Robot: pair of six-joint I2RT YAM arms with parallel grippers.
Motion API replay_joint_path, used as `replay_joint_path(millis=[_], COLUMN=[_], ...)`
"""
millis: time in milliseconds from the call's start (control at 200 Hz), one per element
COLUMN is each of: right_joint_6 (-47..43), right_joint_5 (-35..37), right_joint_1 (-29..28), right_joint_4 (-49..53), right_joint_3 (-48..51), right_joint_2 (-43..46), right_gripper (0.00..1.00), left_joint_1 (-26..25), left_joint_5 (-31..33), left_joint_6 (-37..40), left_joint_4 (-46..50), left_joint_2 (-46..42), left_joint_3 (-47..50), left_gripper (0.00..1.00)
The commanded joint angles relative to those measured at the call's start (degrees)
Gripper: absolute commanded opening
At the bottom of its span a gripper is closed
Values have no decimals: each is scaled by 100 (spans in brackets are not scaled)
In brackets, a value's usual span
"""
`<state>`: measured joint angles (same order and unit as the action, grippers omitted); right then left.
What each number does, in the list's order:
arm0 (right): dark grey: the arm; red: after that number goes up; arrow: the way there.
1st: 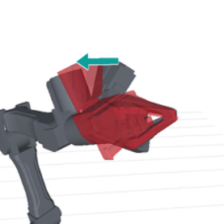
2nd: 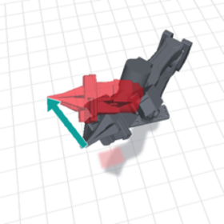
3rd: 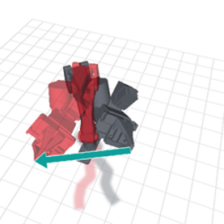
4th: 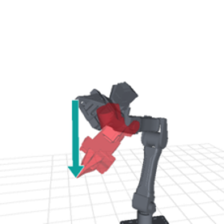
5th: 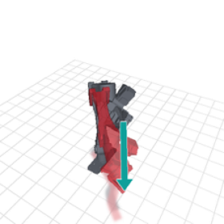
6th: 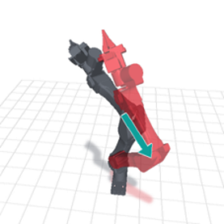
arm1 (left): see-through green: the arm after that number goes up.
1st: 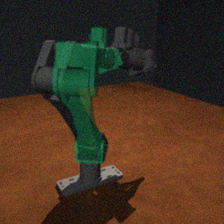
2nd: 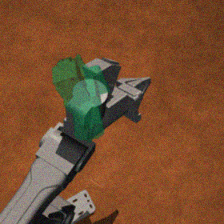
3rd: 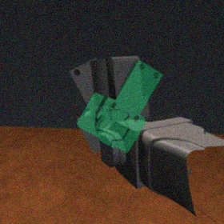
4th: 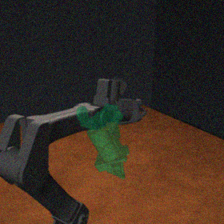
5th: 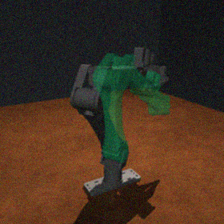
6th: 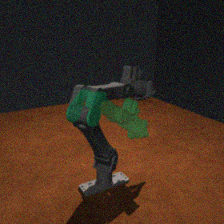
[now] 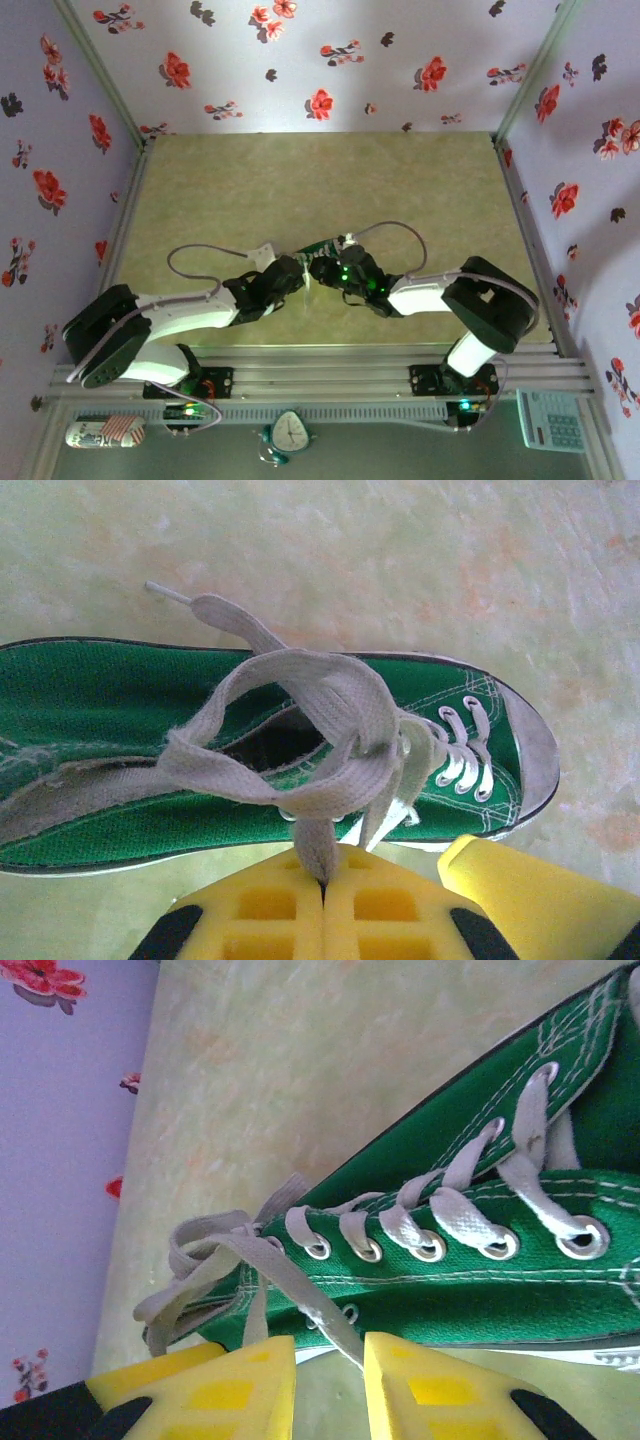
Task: Tie the shoes
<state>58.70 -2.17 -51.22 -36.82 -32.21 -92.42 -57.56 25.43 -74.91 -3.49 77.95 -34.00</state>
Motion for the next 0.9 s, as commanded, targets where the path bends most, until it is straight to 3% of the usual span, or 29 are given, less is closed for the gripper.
replay_joint_path(millis=[0, 895], right_joint_6=[420, 406], right_joint_5=[-182, -845], right_joint_1=[57, 145], right_joint_4=[-371, -472], right_joint_3=[-128, -618], right_joint_2=[-149, -749], right_gripper=[26, 29], left_joint_1=[-51, -71], left_joint_5=[102, 60], left_joint_6=[-85, 31], left_joint_4=[-71, -425], left_joint_2=[-114, -131], left_joint_3=[76, 283], left_gripper=[0, 0])
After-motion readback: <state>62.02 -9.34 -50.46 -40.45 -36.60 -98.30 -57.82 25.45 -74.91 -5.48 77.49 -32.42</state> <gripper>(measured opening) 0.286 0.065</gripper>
